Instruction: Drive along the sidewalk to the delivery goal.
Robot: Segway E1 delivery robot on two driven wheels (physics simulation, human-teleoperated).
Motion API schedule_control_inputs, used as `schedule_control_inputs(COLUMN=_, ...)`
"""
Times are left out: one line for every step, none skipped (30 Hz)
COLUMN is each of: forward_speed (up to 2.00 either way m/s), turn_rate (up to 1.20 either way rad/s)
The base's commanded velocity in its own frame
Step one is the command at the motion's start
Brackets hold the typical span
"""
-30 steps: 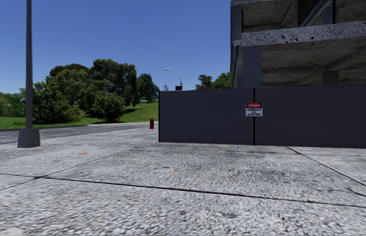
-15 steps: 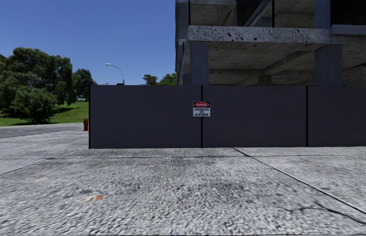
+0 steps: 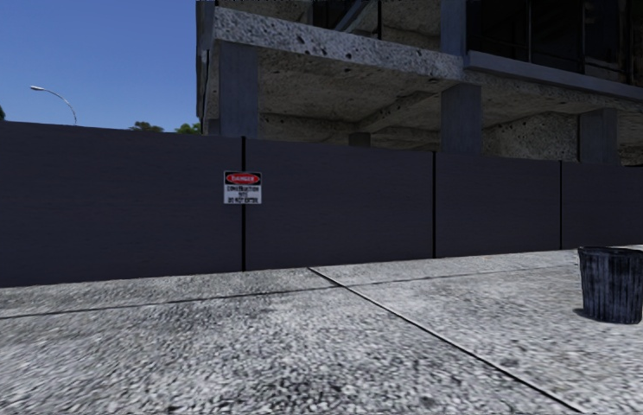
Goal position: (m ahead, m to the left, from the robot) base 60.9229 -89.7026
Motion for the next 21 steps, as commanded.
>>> schedule_control_inputs(forward_speed=1.63, turn_rate=-0.71)
schedule_control_inputs(forward_speed=1.63, turn_rate=-0.71)
schedule_control_inputs(forward_speed=1.63, turn_rate=-0.71)
schedule_control_inputs(forward_speed=1.65, turn_rate=-0.71)
schedule_control_inputs(forward_speed=1.67, turn_rate=-0.71)
schedule_control_inputs(forward_speed=1.68, turn_rate=-0.71)
schedule_control_inputs(forward_speed=1.68, turn_rate=-0.71)
schedule_control_inputs(forward_speed=1.68, turn_rate=-0.71)
schedule_control_inputs(forward_speed=1.68, turn_rate=-0.71)
schedule_control_inputs(forward_speed=1.68, turn_rate=-0.65)
schedule_control_inputs(forward_speed=1.68, turn_rate=-0.65)
schedule_control_inputs(forward_speed=1.73, turn_rate=-0.21)
schedule_control_inputs(forward_speed=1.76, turn_rate=0.00)
schedule_control_inputs(forward_speed=1.83, turn_rate=0.00)
schedule_control_inputs(forward_speed=1.83, turn_rate=0.00)
schedule_control_inputs(forward_speed=1.89, turn_rate=0.00)
schedule_control_inputs(forward_speed=1.90, turn_rate=0.00)
schedule_control_inputs(forward_speed=1.91, turn_rate=0.00)
schedule_control_inputs(forward_speed=1.91, turn_rate=0.00)
schedule_control_inputs(forward_speed=1.91, turn_rate=0.00)
schedule_control_inputs(forward_speed=1.91, turn_rate=0.00)
